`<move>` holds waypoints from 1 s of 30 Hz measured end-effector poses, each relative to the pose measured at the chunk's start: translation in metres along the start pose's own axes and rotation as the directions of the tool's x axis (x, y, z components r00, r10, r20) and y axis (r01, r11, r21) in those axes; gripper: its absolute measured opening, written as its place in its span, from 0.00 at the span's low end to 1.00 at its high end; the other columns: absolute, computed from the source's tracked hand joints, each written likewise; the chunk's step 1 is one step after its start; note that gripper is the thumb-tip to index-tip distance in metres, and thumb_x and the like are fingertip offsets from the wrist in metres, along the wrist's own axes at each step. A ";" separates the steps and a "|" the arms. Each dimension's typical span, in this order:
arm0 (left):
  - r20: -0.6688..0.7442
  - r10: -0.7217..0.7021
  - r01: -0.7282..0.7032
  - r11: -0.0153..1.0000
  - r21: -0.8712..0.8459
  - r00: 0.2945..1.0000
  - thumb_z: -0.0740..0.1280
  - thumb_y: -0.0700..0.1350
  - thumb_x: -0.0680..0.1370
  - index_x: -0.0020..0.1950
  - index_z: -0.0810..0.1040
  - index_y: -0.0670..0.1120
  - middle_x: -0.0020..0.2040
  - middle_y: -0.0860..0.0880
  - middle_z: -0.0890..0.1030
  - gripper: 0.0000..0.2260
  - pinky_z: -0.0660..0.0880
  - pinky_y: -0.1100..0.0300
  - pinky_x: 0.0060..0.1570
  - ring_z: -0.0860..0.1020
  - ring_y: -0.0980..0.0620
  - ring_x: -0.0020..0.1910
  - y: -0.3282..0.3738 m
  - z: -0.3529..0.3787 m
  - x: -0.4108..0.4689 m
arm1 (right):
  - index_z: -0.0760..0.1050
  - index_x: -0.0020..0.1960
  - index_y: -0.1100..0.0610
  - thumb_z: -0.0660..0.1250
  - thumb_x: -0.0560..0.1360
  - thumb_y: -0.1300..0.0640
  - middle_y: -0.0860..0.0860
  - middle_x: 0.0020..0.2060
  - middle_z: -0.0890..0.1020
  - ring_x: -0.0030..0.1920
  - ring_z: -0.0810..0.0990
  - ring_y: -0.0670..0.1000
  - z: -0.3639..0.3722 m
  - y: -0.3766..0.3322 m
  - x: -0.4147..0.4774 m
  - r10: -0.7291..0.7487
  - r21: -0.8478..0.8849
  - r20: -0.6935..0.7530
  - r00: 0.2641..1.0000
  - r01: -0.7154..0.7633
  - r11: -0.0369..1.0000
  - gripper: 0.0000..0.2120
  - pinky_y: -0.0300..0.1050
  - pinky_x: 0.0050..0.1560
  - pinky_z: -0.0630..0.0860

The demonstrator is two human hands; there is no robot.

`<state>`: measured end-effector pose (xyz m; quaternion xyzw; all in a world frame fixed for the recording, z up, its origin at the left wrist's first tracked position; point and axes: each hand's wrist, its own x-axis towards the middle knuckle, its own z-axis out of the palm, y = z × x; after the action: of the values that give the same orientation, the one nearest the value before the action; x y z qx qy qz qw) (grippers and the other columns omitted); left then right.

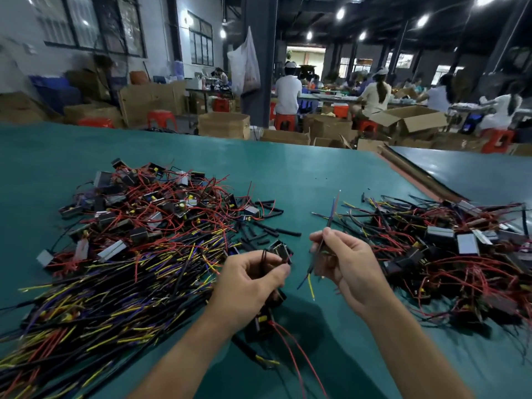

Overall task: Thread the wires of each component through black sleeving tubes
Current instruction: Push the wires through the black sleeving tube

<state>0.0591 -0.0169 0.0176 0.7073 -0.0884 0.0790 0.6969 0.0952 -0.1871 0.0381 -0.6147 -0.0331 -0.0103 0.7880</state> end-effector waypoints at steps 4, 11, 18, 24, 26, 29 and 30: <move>0.061 -0.039 0.039 0.999 0.006 0.997 0.73 0.37 0.73 0.39 0.82 0.39 0.27 0.49 0.76 0.03 0.69 0.68 0.25 0.73 0.55 0.24 0.001 0.001 -0.002 | 0.80 0.41 0.61 0.58 0.82 0.60 0.53 0.31 0.80 0.25 0.74 0.47 0.003 0.002 -0.002 -0.002 0.078 0.043 0.999 -0.001 0.997 0.16 0.38 0.28 0.76; 0.093 -0.060 0.051 0.995 0.089 0.994 0.73 0.36 0.73 0.39 0.82 0.38 0.25 0.51 0.77 0.04 0.69 0.68 0.25 0.73 0.57 0.24 0.002 -0.001 -0.004 | 0.78 0.49 0.63 0.62 0.78 0.68 0.54 0.34 0.81 0.27 0.77 0.47 0.003 0.005 -0.006 0.038 -0.005 0.130 0.991 -0.037 0.999 0.06 0.39 0.32 0.78; 0.126 -0.056 0.043 0.994 0.105 0.990 0.72 0.36 0.74 0.37 0.82 0.39 0.25 0.51 0.78 0.05 0.69 0.69 0.25 0.74 0.57 0.23 -0.001 -0.003 -0.001 | 0.68 0.62 0.57 0.66 0.77 0.65 0.52 0.33 0.83 0.25 0.77 0.48 0.001 0.015 0.004 -0.153 -0.232 -0.119 0.981 0.122 0.965 0.15 0.40 0.29 0.76; 0.138 -0.066 0.049 0.991 0.121 0.988 0.72 0.37 0.74 0.38 0.82 0.40 0.26 0.50 0.79 0.05 0.70 0.67 0.26 0.75 0.56 0.24 0.001 -0.003 -0.003 | 0.76 0.53 0.49 0.66 0.75 0.63 0.49 0.40 0.82 0.27 0.80 0.50 -0.009 0.023 0.010 -0.289 -0.496 -0.100 0.952 0.204 0.844 0.11 0.59 0.35 0.81; 0.135 -0.072 0.056 0.991 0.119 0.988 0.72 0.37 0.74 0.37 0.82 0.42 0.27 0.50 0.79 0.06 0.70 0.66 0.27 0.75 0.55 0.25 0.000 -0.003 -0.003 | 0.79 0.48 0.47 0.64 0.74 0.66 0.48 0.40 0.83 0.27 0.79 0.52 -0.012 0.026 0.011 -0.318 -0.591 -0.071 0.945 0.217 0.777 0.14 0.57 0.33 0.81; 0.133 -0.084 0.075 0.994 0.076 0.988 0.70 0.38 0.76 0.34 0.81 0.42 0.28 0.48 0.79 0.09 0.70 0.66 0.27 0.75 0.54 0.26 0.000 -0.002 -0.003 | 0.79 0.48 0.46 0.69 0.71 0.64 0.46 0.40 0.83 0.26 0.73 0.45 -0.015 0.028 0.010 -0.330 -0.722 -0.030 0.943 0.208 0.660 0.13 0.41 0.34 0.72; 0.126 -0.094 0.087 0.994 0.062 0.988 0.70 0.39 0.76 0.34 0.81 0.43 0.29 0.47 0.80 0.10 0.71 0.65 0.27 0.75 0.54 0.26 0.000 -0.002 -0.003 | 0.80 0.47 0.47 0.71 0.70 0.63 0.46 0.39 0.82 0.25 0.71 0.42 -0.015 0.028 0.011 -0.325 -0.726 -0.034 0.945 0.200 0.658 0.12 0.39 0.35 0.70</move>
<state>0.0562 -0.0149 0.0174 0.7337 -0.0987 0.0038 0.6723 0.1081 -0.1944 0.0079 -0.8570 -0.0514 -0.1860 0.4778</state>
